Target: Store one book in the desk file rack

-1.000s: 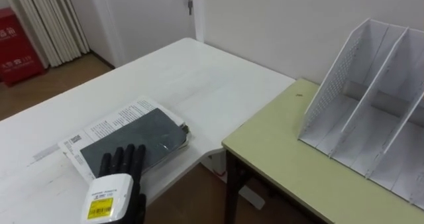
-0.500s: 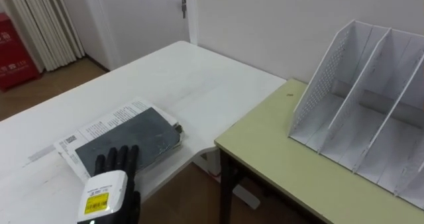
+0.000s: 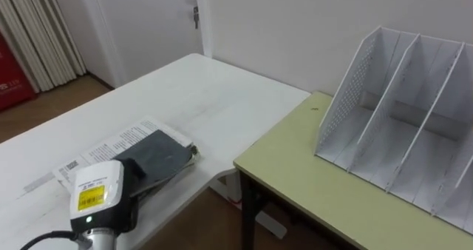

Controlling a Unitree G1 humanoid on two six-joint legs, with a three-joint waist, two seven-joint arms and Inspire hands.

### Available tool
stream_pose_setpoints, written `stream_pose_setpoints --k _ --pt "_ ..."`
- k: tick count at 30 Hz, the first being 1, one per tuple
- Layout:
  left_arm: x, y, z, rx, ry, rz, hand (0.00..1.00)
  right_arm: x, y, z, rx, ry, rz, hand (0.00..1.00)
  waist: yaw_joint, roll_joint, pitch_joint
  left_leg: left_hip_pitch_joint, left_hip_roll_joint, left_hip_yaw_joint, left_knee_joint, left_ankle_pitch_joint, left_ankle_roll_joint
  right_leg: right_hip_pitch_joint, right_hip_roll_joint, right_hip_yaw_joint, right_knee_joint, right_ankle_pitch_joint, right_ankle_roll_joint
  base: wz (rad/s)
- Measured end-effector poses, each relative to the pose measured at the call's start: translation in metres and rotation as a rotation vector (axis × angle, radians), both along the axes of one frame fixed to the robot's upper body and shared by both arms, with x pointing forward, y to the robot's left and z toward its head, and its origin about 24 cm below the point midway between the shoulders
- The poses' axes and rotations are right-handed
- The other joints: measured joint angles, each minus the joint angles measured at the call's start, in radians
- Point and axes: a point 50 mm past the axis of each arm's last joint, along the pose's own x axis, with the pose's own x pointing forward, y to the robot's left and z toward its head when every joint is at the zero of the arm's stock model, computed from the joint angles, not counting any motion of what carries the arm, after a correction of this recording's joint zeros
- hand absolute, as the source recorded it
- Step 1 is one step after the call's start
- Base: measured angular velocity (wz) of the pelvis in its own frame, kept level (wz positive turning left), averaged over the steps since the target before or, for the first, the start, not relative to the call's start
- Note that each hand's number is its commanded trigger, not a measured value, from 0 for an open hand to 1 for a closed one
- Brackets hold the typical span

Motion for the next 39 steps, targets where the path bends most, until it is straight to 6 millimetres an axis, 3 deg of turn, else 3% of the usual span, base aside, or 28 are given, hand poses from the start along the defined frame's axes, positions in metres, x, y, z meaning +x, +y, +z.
stream_pose_setpoints --k 13,17,23,27,29,35,39 --pt "0.002 0.004 0.002 -0.017 -0.028 0.018 1.00 0.015 -0.005 0.002 -0.026 -0.090 -0.028 0.00 -0.017 0.004 -0.0007 0.000 0.000 0.001 0.000 0.001 0.001 0.000 -0.002 -0.005 -0.001 -0.001 0.001 0.00" --pt "0.001 0.008 0.004 -0.119 -0.057 0.041 1.00 0.021 -0.009 0.003 -0.033 -0.116 -0.039 0.00 -0.014 0.005 -0.0014 0.000 0.000 0.002 0.002 0.001 0.001 -0.001 -0.002 -0.003 0.000 -0.001 0.001 -0.01" --pt "0.001 0.014 0.021 -0.345 -0.117 0.074 1.00 0.057 -0.015 0.014 -0.030 -0.289 -0.022 0.00 0.005 -0.002 0.0004 -0.012 0.001 0.010 0.002 0.002 0.002 -0.019 -0.004 -0.002 0.004 -0.001 0.001 0.00" --pt "0.004 0.009 0.036 -0.545 -0.160 0.055 1.00 0.104 0.000 0.029 0.043 -0.520 0.029 0.00 0.013 -0.008 0.0040 -0.020 0.000 0.009 0.005 0.002 0.002 -0.019 -0.004 -0.006 -0.003 0.001 0.003 0.08" --pt "0.004 0.005 0.046 -0.628 -0.187 0.027 1.00 0.117 0.010 0.036 0.094 -0.600 0.051 0.00 0.019 -0.011 0.0073 -0.025 0.000 0.009 0.005 0.002 0.002 -0.018 -0.003 -0.008 -0.013 0.003 0.005 0.09" --pt "0.007 -0.009 0.058 -0.928 -0.233 -0.094 1.00 0.142 0.041 0.051 0.244 -0.725 0.142 0.00 0.034 -0.014 0.0120 -0.035 -0.001 0.007 0.008 0.002 0.002 -0.020 -0.005 -0.012 -0.017 0.004 0.006 0.01" --pt "0.008 -0.021 0.055 -1.161 -0.169 -0.166 1.00 0.153 0.051 0.063 0.320 -0.776 0.201 0.00 0.035 -0.019 0.0201 -0.038 0.004 0.007 0.008 0.001 0.002 -0.019 -0.006 -0.006 -0.015 0.005 0.006 -0.02"
